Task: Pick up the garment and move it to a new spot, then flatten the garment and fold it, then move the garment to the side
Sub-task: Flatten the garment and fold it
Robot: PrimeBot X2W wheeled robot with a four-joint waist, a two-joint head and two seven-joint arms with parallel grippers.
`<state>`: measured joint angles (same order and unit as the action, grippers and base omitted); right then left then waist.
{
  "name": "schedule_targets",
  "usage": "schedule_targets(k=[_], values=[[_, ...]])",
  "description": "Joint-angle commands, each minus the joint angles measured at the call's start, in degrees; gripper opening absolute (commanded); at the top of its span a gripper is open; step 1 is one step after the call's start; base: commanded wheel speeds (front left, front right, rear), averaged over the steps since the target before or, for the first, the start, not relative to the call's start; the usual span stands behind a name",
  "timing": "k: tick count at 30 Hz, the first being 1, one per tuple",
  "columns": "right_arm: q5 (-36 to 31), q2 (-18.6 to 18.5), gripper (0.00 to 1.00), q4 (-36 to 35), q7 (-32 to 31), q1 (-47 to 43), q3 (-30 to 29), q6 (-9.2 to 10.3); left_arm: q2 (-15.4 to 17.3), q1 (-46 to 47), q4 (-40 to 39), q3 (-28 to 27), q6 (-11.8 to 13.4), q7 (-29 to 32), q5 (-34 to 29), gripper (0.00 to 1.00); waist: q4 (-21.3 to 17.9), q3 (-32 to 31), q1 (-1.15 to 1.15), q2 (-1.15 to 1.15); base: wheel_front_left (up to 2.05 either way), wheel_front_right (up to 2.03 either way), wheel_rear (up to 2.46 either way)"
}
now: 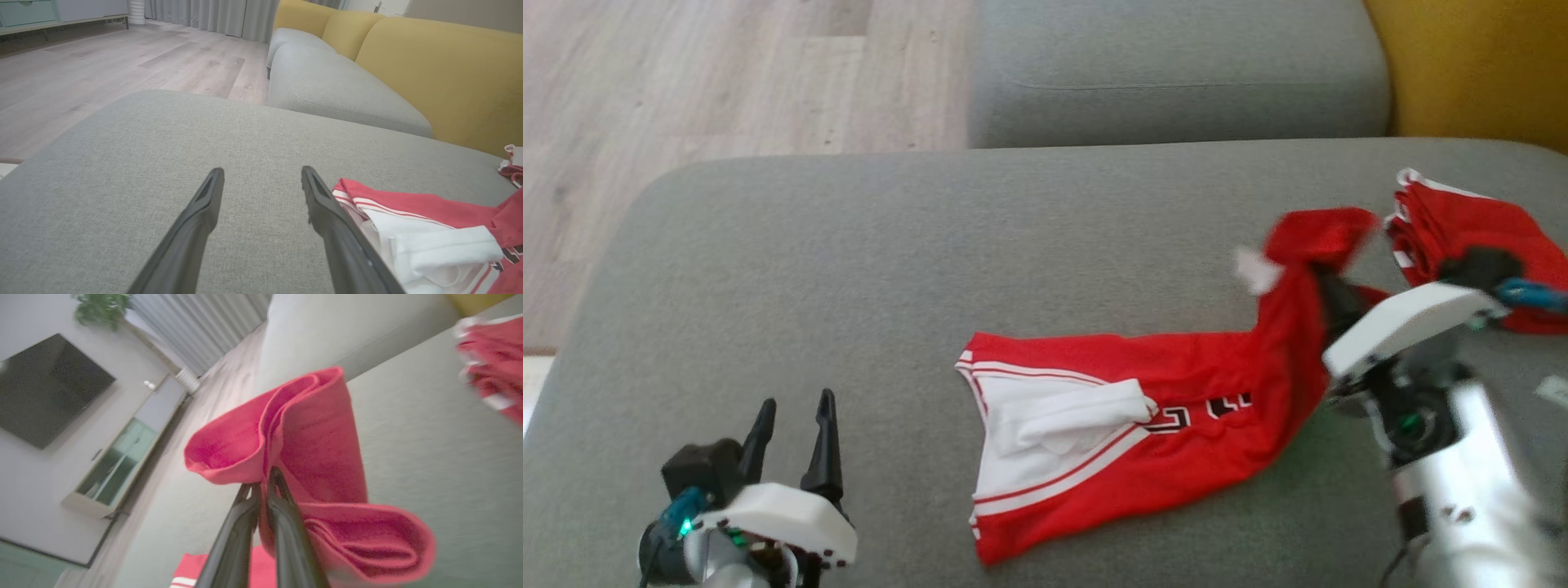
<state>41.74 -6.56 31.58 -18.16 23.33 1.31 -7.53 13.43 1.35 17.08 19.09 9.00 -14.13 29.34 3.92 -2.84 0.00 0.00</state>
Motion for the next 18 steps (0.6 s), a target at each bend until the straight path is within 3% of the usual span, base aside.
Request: schedule_targets(k=[1,8,18], values=[[1.4,1.2,0.0,-4.2,-0.9,0.7,1.8,0.04,0.6,2.4,-1.2,-1.9,-0.2,-0.2,-0.2,1.0,0.9,0.0,0.0,0.0,0.0,0.0,0.0],[8.4,3.6,0.0,-12.3,-2.4,-3.8,8.4,0.04,0.3,3.4,-0.5,-0.9,-0.4,0.3,-0.3,1.0,5.9,0.3,0.0,0.0,0.0,0.0,0.0],[17.4,3.7,0.0,-2.3,6.7,-2.5,24.1,0.04,-0.3,4.1,1.2,0.1,-0.9,0.3,-0.2,1.0,12.0,1.3,0.0,0.0,0.0,0.0,0.0]])
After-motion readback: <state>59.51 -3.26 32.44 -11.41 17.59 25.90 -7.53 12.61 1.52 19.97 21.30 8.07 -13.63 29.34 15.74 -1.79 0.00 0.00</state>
